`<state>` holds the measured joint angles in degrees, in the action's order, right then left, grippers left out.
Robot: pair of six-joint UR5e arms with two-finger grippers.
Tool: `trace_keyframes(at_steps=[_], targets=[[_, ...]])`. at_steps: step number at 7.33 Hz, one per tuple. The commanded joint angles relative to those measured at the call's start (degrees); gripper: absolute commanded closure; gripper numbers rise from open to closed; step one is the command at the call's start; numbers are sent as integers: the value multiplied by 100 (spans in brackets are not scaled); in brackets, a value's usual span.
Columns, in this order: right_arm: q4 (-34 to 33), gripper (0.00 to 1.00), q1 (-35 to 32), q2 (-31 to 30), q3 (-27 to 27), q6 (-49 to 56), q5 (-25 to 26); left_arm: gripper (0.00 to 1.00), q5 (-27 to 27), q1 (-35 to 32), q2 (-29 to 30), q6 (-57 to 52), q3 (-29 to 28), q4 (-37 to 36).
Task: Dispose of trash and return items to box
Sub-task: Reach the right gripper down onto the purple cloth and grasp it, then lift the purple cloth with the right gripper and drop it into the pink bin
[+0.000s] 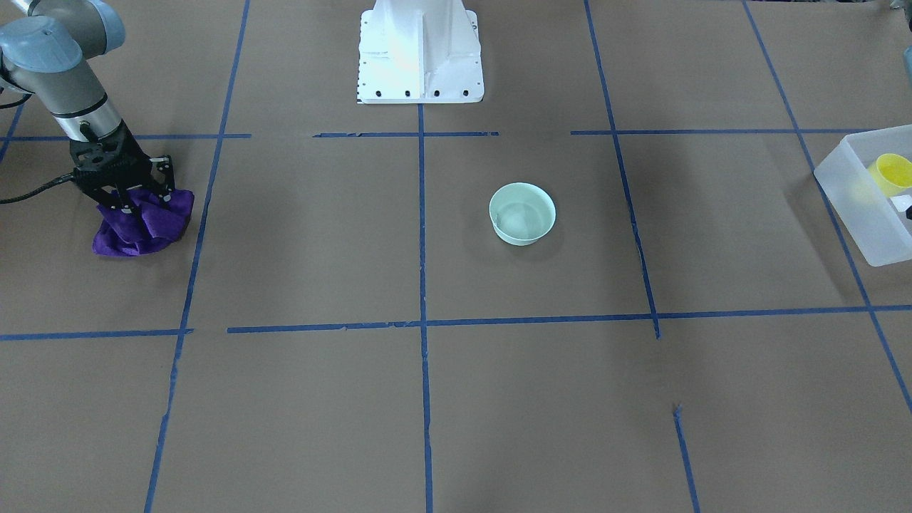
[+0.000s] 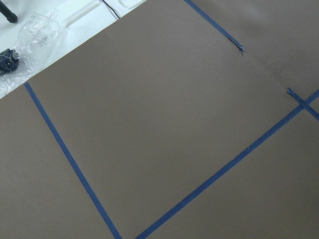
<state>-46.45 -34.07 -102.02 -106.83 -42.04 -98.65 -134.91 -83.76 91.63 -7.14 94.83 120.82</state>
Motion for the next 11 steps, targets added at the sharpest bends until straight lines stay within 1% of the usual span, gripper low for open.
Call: trace_keyframes(at_steps=[1, 2, 3, 4, 5, 6, 7, 8, 9, 10, 11], targets=[[-528, 100, -457, 16, -222, 1035, -57, 0, 0, 0, -13, -7, 0, 3], [-1176, 100, -687, 24, -589, 1214, -284, 0, -9, 0, -31, -7, 9, 3], [-1513, 100, -985, 24, -871, 1503, -548, 0, -9, 0, -31, -7, 9, 12], [-1656, 100, -1875, 7, -987, 2202, -1299, 0, -9, 0, -22, 2, 9, 3], [-1788, 100, -2841, -28, -954, 3140, -2142, 0, -9, 0, -13, 2, 9, 12], [-2363, 100, -3887, -20, -962, 4228, -2803, 0, -9, 0, -5, 11, 18, 12], [-3187, 100, -4819, -2, -901, 5744, -3296, 0, -9, 0, -4, 19, 26, 12], [-4056, 100, -5490, 76, -857, 7099, -3397, 0, -9, 0, -4, 28, 44, 12], [-4953, 100, -6245, 582, -543, 8296, -3407, 0, -9, 8, 13, 28, 53, 12], [-5249, 100, -6731, 865, 78, 9439, -3372, 0, -9, 8, 31, 46, 53, 12], [-5234, 100, -7093, 1155, 841, 10164, -3398, 0, -18, 8, 31, 220, 88, 12]])
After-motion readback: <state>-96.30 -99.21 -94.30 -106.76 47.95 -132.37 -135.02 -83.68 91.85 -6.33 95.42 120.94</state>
